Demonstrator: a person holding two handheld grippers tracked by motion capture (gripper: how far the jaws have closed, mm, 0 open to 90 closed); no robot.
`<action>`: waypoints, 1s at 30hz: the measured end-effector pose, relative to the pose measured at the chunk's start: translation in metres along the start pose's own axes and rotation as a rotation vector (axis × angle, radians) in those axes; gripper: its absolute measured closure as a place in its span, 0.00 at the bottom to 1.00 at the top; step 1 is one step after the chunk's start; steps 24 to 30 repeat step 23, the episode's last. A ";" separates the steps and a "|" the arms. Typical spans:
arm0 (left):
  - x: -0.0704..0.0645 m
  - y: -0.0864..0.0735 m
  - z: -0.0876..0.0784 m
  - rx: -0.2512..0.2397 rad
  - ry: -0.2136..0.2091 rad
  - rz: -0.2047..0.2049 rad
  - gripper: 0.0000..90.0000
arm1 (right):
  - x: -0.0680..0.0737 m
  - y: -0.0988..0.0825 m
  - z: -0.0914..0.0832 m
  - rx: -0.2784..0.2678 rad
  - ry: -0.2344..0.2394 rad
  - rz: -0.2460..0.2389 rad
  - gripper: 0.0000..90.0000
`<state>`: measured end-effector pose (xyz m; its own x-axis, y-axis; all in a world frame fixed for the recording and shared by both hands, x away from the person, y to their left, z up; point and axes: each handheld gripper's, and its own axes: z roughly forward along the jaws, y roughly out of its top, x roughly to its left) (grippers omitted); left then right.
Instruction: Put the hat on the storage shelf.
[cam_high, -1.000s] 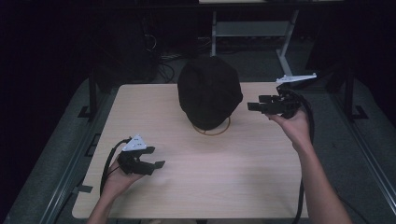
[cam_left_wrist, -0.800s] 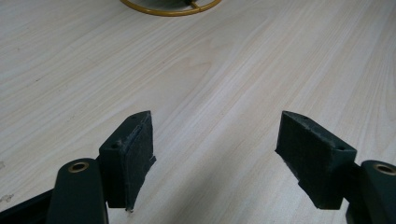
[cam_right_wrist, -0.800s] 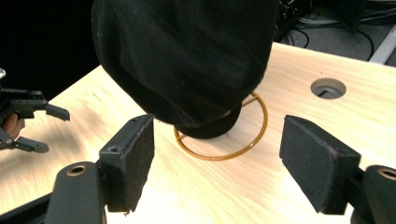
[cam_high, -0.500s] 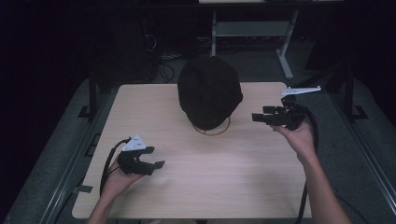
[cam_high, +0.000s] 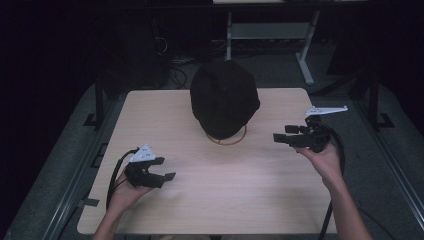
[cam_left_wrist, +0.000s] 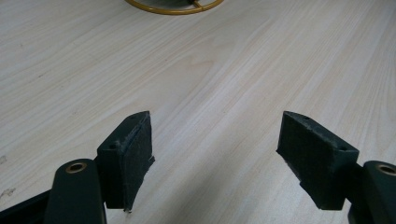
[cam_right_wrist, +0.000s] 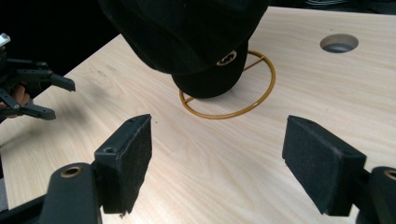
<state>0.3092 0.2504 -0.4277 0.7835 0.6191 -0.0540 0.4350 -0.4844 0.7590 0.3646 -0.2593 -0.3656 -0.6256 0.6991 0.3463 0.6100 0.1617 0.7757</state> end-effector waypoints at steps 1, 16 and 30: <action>0.000 0.000 0.000 0.000 0.000 0.000 0.28 | 0.000 0.000 0.000 0.000 0.000 0.000 0.26; 0.000 -0.001 0.000 0.006 -0.002 0.001 0.28 | 0.013 -0.056 -0.010 0.010 0.003 0.007 0.26; 0.000 -0.001 0.001 0.009 -0.004 0.003 0.29 | 0.026 -0.093 -0.007 0.002 0.036 0.033 0.25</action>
